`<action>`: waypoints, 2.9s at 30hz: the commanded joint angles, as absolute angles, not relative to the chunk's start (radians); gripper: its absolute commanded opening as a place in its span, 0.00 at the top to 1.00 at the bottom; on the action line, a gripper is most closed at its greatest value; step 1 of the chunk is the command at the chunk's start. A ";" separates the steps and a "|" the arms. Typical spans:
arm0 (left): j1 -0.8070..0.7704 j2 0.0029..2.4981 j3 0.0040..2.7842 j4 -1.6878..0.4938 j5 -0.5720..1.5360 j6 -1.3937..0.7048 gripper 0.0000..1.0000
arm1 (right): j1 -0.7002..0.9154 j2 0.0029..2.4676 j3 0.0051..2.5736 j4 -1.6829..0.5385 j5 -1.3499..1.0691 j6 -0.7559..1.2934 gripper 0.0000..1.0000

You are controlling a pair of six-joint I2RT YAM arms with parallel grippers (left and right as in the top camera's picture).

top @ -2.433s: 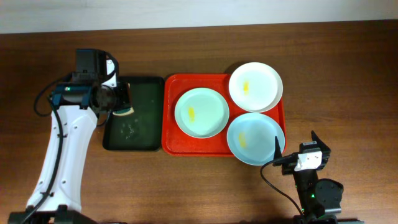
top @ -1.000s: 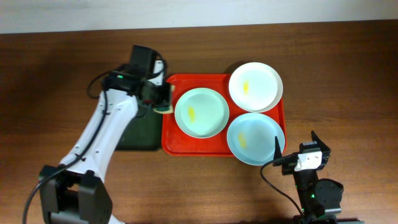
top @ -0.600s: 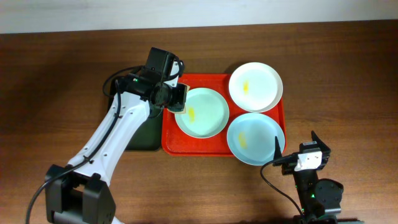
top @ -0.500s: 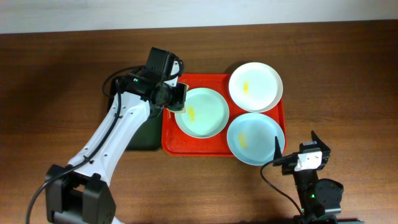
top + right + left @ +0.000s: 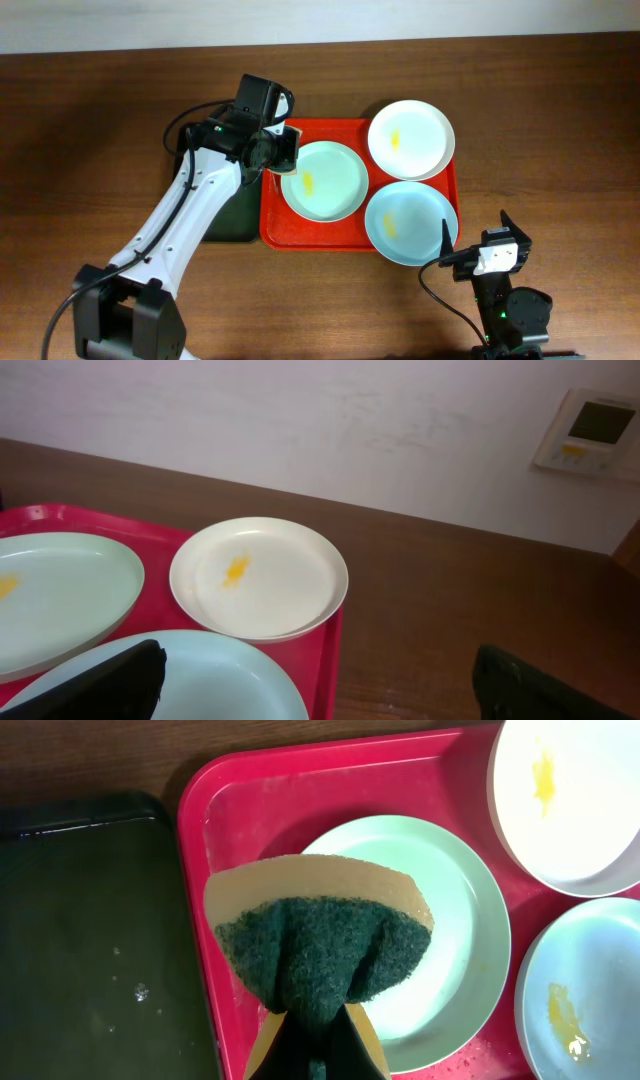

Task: Clean dirty plates on tray and stack at the side
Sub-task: 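Carry the sponge with the left gripper over the pale green plate, then reach the right gripper to the pale green plate rim and grasp it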

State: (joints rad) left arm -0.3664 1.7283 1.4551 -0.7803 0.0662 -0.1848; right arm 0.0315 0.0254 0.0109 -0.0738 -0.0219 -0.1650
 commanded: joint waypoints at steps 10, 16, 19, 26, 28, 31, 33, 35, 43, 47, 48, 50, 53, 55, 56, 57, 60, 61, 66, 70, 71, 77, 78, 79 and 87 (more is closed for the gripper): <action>-0.364 1.736 1.477 -0.786 0.052 -0.198 1.00 | 0.026 0.026 0.006 -0.079 -0.006 -0.167 0.02; -0.364 1.736 1.477 -0.822 0.056 -0.198 1.00 | 0.024 0.026 0.006 -0.067 0.147 -0.341 0.02; -0.364 1.736 1.477 -0.847 0.052 -0.197 1.00 | 0.025 0.026 0.006 -0.068 0.143 -0.344 0.02; -0.364 1.736 1.476 -0.843 -0.036 -0.198 1.00 | 0.025 0.026 0.006 -0.025 0.142 -0.347 0.02; -0.364 1.736 1.477 -0.847 -0.083 -0.198 1.00 | 0.025 0.026 0.006 0.020 0.067 -0.299 0.02; -0.364 1.736 1.476 -0.857 -0.158 -0.202 1.00 | 0.025 0.026 0.006 0.021 -0.011 -0.299 0.02; -0.363 1.736 1.476 -0.870 -0.194 -0.236 1.00 | 0.026 0.026 0.006 0.031 -0.128 -0.298 0.01; -0.345 1.736 1.476 -0.880 -0.187 -0.250 1.00 | 0.026 0.026 0.006 0.032 -0.268 -0.258 0.01; -0.254 1.736 1.476 -0.892 -0.016 -0.280 1.00 | 0.025 0.079 0.255 -0.268 -0.243 0.064 0.01; -0.231 1.736 1.476 -0.892 -0.010 -0.280 1.00 | 0.026 0.308 0.583 -0.464 -0.232 0.064 0.01; -0.230 1.736 1.476 -0.894 -0.010 -0.280 1.00 | 0.026 0.385 0.674 -0.535 -0.232 0.064 0.01; -0.230 1.736 1.476 -0.899 -0.011 -0.280 1.00 | 0.026 0.544 0.850 -0.700 -0.232 0.064 0.02; -0.230 1.739 1.474 -0.900 -0.012 -0.279 1.00 | 0.026 0.818 1.141 -0.963 -0.233 0.064 0.02; -0.230 1.750 1.474 -0.902 -0.014 -0.276 1.00 | 0.026 0.984 1.303 -1.085 -0.300 0.065 0.02; -0.230 1.757 1.474 -0.902 -0.014 -0.276 1.00 | 0.026 1.043 1.349 -1.125 -0.368 0.064 0.02; -0.230 1.762 1.474 -0.903 -0.014 -0.276 1.00 | 0.026 1.087 1.375 -1.142 -0.416 0.064 0.01; -0.230 1.781 1.474 -0.904 -0.014 -0.275 1.00 | 0.027 1.218 1.399 -1.148 -0.547 0.074 0.71; -0.230 1.786 1.474 -0.904 -0.014 -0.275 1.00 | 0.031 1.262 1.399 -1.151 -0.543 0.116 0.81; -0.230 1.817 1.474 -0.902 -0.014 -0.275 1.00 | 0.122 1.456 1.399 -1.116 -0.389 0.204 0.85; -0.231 1.830 1.474 -0.901 -0.014 -0.274 1.00 | 0.209 1.616 1.399 -1.038 -0.299 0.238 0.62; -0.231 1.831 1.474 -0.899 -0.014 -0.272 1.00 | 0.221 1.644 1.399 -1.019 -0.298 0.241 0.59; -0.240 1.831 1.474 -0.885 -0.010 -0.273 1.00 | 0.262 1.790 1.399 -0.903 -0.193 0.242 0.54; -0.244 1.831 1.474 -0.883 -0.010 -0.273 1.00 | 0.263 1.806 1.399 -0.884 -0.181 0.242 0.55; -0.252 1.831 1.474 -0.879 -0.010 -0.273 1.00 | 0.264 1.822 1.399 -0.863 -0.183 0.242 0.55; -0.296 1.831 1.474 -0.845 -0.012 -0.273 1.00 | 0.296 1.911 1.399 -0.745 -0.183 0.245 0.65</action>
